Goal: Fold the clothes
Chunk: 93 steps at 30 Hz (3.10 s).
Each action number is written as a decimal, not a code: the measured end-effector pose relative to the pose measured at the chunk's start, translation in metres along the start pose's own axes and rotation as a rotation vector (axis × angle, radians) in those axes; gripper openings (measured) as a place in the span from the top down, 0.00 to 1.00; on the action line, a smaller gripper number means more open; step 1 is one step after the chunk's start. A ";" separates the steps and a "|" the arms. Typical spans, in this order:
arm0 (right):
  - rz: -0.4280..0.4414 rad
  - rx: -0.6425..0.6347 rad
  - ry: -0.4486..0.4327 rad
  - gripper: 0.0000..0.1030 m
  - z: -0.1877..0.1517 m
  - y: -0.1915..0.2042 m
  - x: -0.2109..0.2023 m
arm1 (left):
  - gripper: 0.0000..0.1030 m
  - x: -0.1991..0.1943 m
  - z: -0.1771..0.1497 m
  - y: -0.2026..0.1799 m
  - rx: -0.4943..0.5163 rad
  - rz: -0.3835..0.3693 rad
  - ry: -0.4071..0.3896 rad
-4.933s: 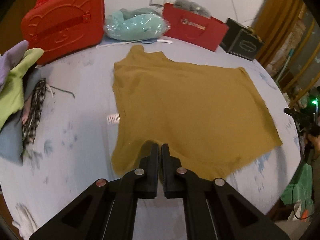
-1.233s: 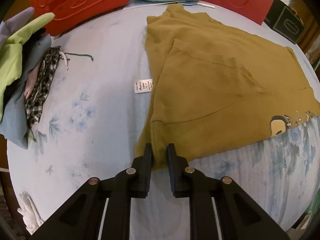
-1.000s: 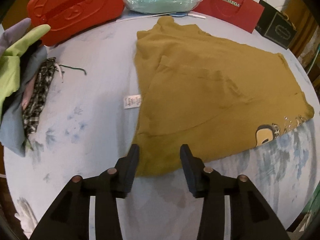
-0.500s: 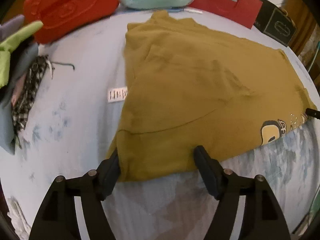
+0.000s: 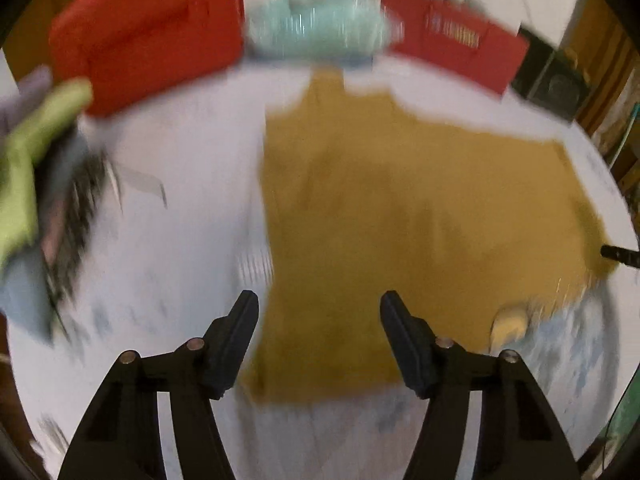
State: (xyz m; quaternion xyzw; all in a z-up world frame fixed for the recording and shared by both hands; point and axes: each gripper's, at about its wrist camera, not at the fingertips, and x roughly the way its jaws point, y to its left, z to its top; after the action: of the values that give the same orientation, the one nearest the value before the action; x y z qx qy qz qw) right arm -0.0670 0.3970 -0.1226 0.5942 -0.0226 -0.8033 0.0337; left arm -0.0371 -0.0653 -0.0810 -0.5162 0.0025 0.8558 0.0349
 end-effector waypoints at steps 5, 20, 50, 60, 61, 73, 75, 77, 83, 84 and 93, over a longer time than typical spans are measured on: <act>-0.003 -0.020 -0.160 0.35 0.054 -0.010 -0.037 | 0.33 0.037 0.095 -0.008 0.025 0.018 -0.068; -0.038 0.006 -0.110 0.31 0.195 -0.012 0.040 | 0.33 0.152 0.197 0.015 0.003 -0.005 0.065; 0.104 -0.156 -0.360 0.94 0.097 -0.020 -0.051 | 0.93 0.013 0.101 -0.028 0.281 -0.029 -0.282; 0.098 -0.047 -0.233 0.70 0.012 -0.048 -0.050 | 0.65 0.020 -0.004 -0.022 0.276 -0.134 0.014; 0.098 -0.028 -0.239 0.69 0.010 -0.052 -0.054 | 0.65 0.015 -0.003 -0.016 0.256 -0.141 0.011; 0.108 0.129 -0.187 0.63 0.037 -0.074 -0.055 | 0.55 0.044 0.054 0.014 0.001 -0.082 0.088; 0.113 0.131 -0.155 0.63 0.045 -0.071 -0.047 | 0.55 0.054 0.059 0.012 -0.002 -0.057 0.110; 0.119 0.131 -0.122 0.63 0.053 -0.067 -0.038 | 0.55 0.062 0.060 0.010 0.002 -0.046 0.127; 0.098 0.062 -0.062 0.40 0.069 -0.044 -0.020 | 0.55 0.079 0.056 0.009 0.001 -0.054 0.173; 0.082 0.034 -0.042 0.40 0.070 -0.038 -0.014 | 0.62 0.081 0.055 0.008 0.007 -0.049 0.181; -0.065 -0.083 -0.137 0.94 0.096 -0.016 -0.029 | 0.97 0.050 0.073 0.011 0.021 0.001 0.058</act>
State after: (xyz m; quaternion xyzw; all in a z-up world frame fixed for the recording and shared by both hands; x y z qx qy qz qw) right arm -0.1505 0.4147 -0.0682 0.5365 0.0280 -0.8429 0.0305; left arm -0.1254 -0.0701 -0.0914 -0.5403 0.0127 0.8405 0.0396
